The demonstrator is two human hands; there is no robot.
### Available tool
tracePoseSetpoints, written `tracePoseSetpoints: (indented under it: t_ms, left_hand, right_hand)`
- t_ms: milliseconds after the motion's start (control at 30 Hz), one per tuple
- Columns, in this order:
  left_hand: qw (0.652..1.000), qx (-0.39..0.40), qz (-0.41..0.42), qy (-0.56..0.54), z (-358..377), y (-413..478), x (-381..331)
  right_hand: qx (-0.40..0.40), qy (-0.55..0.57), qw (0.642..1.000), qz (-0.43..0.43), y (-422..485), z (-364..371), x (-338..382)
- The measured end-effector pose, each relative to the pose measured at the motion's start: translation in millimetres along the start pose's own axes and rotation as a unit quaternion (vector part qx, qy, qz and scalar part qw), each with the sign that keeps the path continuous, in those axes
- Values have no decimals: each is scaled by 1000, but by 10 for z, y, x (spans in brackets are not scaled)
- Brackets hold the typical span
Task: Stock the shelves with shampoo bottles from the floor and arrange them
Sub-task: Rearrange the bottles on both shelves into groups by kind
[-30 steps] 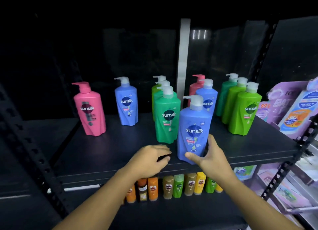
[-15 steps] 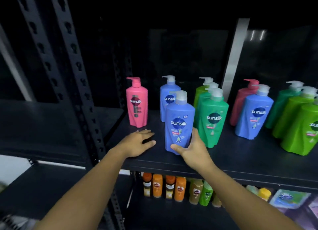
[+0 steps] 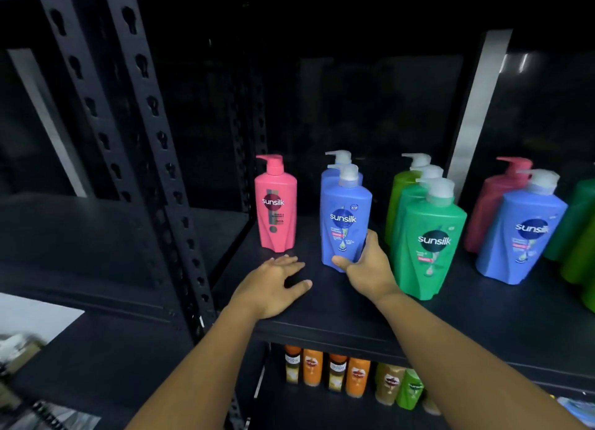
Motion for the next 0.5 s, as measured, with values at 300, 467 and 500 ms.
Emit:
tracePoseSetpoints:
  t_ms: [300, 467, 500]
  left_hand:
    - [1000, -5, 3, 2, 23, 26, 30]
    - [1000, -7, 5, 9, 15, 20, 31]
    - [1000, -7, 5, 9, 14, 19, 30]
  right_hand:
    - [9, -37, 999, -10, 54, 2, -164]
    - [-10, -60, 998, -19, 72, 32, -160]
    - [-10, -69, 997, -19, 70, 34, -150]
Point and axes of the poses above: each hand's wrist, its own y-axis towards the middle knuckle, its own z-axis out of the palm, x = y × z, the point moved 3 cm from there along y, towards the middle knuckle, and after that the axes turned 4 degrees about y, right-handed, at the moved point
